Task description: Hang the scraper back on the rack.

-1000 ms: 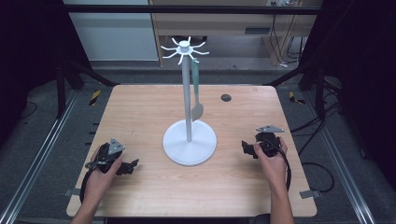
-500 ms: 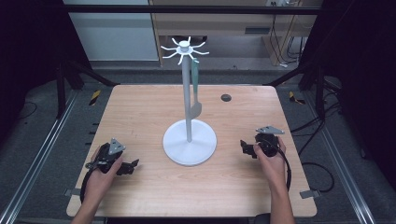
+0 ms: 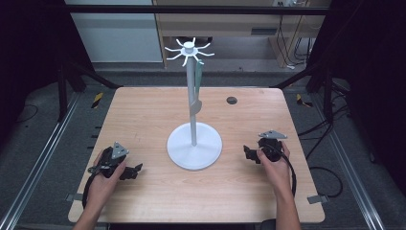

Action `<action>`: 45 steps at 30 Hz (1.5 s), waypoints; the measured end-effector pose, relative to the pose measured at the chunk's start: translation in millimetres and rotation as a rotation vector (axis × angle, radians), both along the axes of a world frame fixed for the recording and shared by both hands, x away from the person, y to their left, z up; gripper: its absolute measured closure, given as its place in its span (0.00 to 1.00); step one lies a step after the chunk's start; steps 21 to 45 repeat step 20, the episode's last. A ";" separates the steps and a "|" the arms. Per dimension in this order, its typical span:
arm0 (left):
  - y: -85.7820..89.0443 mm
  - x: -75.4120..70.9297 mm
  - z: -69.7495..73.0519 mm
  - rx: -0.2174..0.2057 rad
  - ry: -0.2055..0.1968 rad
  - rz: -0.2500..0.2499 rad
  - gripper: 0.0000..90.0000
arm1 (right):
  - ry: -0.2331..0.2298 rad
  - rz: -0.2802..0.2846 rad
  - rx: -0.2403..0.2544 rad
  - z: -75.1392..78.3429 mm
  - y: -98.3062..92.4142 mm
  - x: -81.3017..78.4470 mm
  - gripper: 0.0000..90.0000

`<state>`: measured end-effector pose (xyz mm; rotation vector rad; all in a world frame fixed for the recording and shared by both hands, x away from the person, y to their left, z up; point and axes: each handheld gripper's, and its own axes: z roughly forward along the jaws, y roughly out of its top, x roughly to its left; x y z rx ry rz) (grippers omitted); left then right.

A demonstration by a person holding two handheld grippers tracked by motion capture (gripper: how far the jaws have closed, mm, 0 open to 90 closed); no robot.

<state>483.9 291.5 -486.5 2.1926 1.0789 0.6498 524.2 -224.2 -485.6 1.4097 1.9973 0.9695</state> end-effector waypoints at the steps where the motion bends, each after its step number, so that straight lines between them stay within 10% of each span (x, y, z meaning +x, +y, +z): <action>1: 0.0 0.0 0.0 0.000 0.000 0.000 0.04 | 0.003 -0.005 0.007 -0.2 0.1 -0.2 0.11; 45: 0.3 0.3 -0.3 0.002 0.000 0.000 0.04 | 0.004 -0.022 -0.010 -10.4 0.1 1.7 0.11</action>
